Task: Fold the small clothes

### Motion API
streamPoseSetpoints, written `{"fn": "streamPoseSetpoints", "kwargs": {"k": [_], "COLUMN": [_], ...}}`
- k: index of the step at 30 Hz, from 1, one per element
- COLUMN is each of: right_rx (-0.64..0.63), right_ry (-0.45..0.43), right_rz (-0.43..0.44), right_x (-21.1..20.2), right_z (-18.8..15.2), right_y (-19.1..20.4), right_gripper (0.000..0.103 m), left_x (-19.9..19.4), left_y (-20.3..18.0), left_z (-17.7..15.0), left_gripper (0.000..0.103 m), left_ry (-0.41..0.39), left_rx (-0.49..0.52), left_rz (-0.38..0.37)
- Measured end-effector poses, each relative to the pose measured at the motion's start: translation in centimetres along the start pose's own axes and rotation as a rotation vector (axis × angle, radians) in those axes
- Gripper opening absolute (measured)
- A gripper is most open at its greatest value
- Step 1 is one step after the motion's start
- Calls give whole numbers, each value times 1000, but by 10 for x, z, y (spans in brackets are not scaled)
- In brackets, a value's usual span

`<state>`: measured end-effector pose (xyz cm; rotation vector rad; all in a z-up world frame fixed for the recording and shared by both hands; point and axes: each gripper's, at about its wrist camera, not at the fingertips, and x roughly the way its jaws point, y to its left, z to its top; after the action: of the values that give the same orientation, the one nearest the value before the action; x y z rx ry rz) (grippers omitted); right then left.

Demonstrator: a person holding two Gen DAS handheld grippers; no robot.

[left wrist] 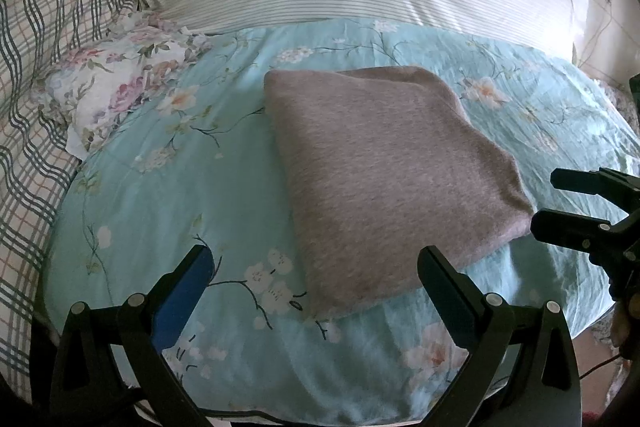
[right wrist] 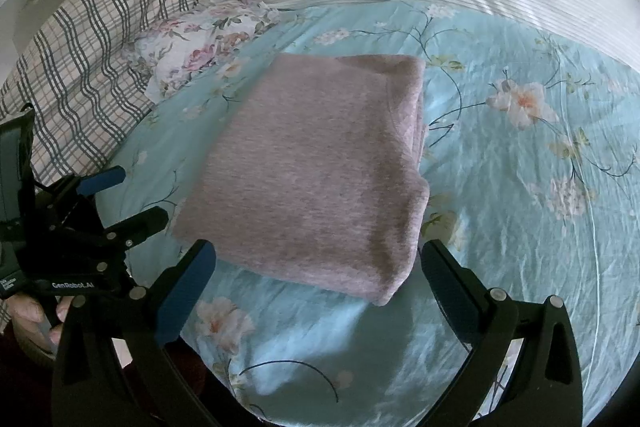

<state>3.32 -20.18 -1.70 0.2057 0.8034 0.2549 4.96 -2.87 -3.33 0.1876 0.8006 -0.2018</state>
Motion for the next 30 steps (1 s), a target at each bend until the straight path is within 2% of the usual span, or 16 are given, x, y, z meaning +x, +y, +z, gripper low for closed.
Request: {"fn": "streamPoseSetpoints", "kwargs": {"k": [30], "right_rx": [-3], "right_ry": [9], "right_rz": [-32], "right_x": [15], "right_z": [22], "right_y": [-10], "right_gripper": [102], "left_x": [15], "left_y": [3], "left_z": [27], "left_gripper": [102], "left_ry": [-11], "left_rx": [7], "left_rz": [-21]}}
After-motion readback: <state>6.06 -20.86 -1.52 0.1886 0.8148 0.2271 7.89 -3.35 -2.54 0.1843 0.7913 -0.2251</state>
